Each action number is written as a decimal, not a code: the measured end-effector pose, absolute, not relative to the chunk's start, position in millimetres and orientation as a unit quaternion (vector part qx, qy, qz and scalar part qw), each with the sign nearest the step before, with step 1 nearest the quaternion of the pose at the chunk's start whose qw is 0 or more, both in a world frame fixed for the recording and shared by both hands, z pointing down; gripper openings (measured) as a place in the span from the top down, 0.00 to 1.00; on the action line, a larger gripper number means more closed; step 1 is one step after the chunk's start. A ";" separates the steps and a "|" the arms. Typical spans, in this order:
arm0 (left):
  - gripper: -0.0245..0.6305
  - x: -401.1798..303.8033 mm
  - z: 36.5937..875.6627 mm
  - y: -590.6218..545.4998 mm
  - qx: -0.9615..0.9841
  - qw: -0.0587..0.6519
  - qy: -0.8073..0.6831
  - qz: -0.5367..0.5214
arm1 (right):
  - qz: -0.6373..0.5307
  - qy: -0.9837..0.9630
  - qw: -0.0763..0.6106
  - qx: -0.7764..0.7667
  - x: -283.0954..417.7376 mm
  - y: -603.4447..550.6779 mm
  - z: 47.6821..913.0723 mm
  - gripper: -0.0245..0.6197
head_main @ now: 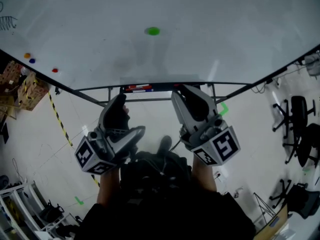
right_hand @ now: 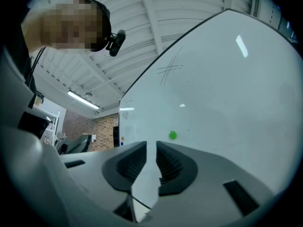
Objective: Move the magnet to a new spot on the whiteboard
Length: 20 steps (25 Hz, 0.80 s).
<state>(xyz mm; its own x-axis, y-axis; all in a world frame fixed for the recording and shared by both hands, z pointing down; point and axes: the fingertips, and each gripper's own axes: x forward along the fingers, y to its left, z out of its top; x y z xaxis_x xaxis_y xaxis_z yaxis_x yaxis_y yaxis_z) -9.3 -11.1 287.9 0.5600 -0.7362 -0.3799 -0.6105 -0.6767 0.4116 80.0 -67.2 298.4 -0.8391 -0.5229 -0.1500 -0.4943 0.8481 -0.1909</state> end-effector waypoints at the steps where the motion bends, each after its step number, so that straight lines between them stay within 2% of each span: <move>1: 0.35 -8.1 289.0 -15.6 0.874 0.118 -0.388 -0.266 | -0.075 0.957 0.098 -0.264 81.0 -72.3 300.0 0.85; 8: 0.35 -13.9 298.4 -40.7 0.869 0.126 -0.402 -0.260 | -0.086 0.957 0.090 -0.262 76.7 -99.3 311.0 0.85; 20: 0.35 -82.1 291.6 -87.1 0.889 0.142 -0.325 -0.289 | -0.052 0.936 0.072 -0.340 24.2 -142.1 297.0 0.83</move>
<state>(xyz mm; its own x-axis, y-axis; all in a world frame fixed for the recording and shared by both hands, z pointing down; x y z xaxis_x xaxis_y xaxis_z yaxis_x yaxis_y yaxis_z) -82.1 -87.1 291.6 0.6218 -0.6596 -0.4222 -0.4951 -0.7488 0.4407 24.2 -142.1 297.0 -0.7590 -0.6435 -0.0991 -0.6284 0.7639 -0.1470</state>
